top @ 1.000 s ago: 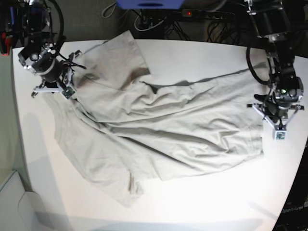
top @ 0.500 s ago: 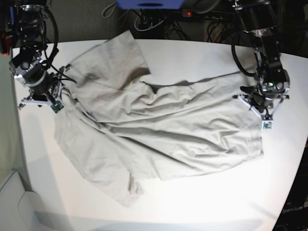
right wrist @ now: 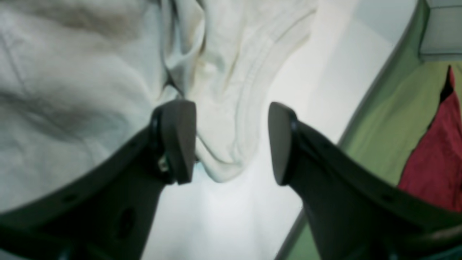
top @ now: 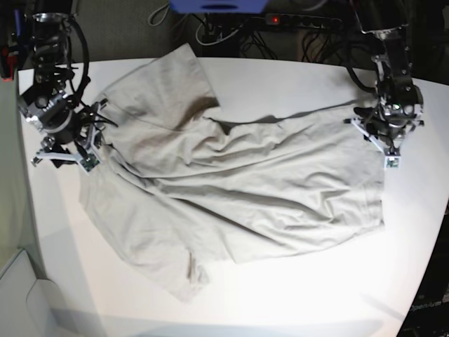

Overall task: Layout the t-shirt on the table in an organized manner, then fold the t-shirt properly
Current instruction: 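Drag the shirt with both grippers away from the table edge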

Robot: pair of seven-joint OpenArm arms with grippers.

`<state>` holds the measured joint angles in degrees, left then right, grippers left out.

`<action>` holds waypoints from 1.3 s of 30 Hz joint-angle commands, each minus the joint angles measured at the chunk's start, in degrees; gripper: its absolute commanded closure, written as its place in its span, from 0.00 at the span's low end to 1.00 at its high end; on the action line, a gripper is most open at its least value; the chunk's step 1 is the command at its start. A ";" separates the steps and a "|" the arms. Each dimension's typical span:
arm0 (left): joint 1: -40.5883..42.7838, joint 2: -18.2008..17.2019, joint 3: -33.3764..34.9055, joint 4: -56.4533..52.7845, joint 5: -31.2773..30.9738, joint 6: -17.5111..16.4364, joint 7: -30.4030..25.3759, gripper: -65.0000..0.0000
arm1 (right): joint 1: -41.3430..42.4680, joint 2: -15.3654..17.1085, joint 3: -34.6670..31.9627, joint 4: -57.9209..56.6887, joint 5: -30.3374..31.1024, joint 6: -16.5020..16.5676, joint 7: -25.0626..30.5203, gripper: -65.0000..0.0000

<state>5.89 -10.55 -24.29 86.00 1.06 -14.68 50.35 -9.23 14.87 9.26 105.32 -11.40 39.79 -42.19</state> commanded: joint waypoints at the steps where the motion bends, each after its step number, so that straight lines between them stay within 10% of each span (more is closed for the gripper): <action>1: 0.83 -0.31 0.07 0.47 -0.22 0.04 1.39 0.68 | 0.66 -0.15 0.19 0.84 0.54 0.21 1.01 0.50; 11: 5.23 -2.25 5.09 1.70 -0.31 0.04 0.16 0.71 | -3.73 -4.54 0.11 0.92 0.54 0.21 1.62 0.50; 17: 5.32 -2.68 5.44 -3.67 0.21 0.04 -2.83 0.71 | -5.84 -6.04 -1.04 -0.13 0.54 0.21 1.62 0.73; 22: 5.14 -5.32 5.26 -10.79 3.29 0.04 -8.02 0.71 | -6.90 -5.60 -2.62 -5.14 0.54 0.21 1.62 0.88; 39: 9.63 -12.09 4.82 -1.38 3.03 0.04 -4.77 0.71 | -20.88 2.49 -2.53 1.63 0.54 0.21 9.89 0.89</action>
<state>15.18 -22.24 -19.66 84.53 4.51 -13.39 41.93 -30.11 16.60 6.35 105.89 -10.61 39.70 -32.27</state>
